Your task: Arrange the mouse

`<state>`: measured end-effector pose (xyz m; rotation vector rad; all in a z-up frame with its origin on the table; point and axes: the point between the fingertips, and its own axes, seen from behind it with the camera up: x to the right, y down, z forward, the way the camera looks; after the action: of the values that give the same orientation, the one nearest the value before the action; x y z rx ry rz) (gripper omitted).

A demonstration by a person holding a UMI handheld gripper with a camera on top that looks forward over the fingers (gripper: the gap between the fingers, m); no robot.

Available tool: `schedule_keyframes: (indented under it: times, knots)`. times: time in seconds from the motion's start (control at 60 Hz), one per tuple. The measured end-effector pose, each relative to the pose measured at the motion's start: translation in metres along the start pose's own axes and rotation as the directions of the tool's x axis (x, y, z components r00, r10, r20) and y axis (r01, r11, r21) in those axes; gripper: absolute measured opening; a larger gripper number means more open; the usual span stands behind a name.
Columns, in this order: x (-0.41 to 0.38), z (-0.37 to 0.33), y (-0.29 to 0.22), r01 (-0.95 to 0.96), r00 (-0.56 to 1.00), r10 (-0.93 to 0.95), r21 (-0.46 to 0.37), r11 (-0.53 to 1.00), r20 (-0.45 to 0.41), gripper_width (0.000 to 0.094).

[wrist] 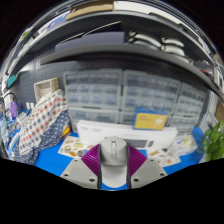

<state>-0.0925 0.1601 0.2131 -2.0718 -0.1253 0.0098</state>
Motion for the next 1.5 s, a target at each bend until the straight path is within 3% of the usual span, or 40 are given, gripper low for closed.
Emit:
schedule_keyframes:
  times: [0.15,0.317,0.45,0.65,0.95,0.967,0.983,1.017,1.033,1.083,1.117,1.5]
  knots:
    - [0.096,-0.009,0.005,0.012,0.998,-0.011,0.009,1.000,-0.056,0.0343]
    - [0.162,0.015,0.095,-0.040,0.997,0.029,-0.136,0.990,-0.077,0.0342]
    - [0.170,0.030,0.170,-0.070,0.997,0.060,-0.256,0.964,-0.048,0.0341]
    - [0.160,0.044,0.238,-0.076,0.997,0.079,-0.360,0.930,-0.008,0.0366]
    - [0.161,0.046,0.236,-0.084,0.996,0.082,-0.322,0.943,-0.021,0.0514]
    - [0.160,0.046,0.236,-0.086,0.996,0.085,-0.326,0.942,-0.016,0.0537]
    - [0.158,0.046,0.236,-0.086,0.996,0.088,-0.329,0.940,-0.009,0.0623]
    - [0.155,0.045,0.235,-0.087,0.996,0.093,-0.341,0.936,0.002,0.0654]
    - [0.155,0.044,0.236,-0.086,0.996,0.093,-0.350,0.933,0.004,0.0743]
    - [0.160,0.040,0.233,-0.067,0.998,0.070,-0.365,0.929,-0.005,0.0858]
    - [0.163,0.037,0.226,-0.057,0.998,0.055,-0.360,0.931,-0.016,0.0879]
    - [0.185,-0.016,0.108,-0.069,0.997,0.065,-0.211,0.975,-0.029,0.0879]
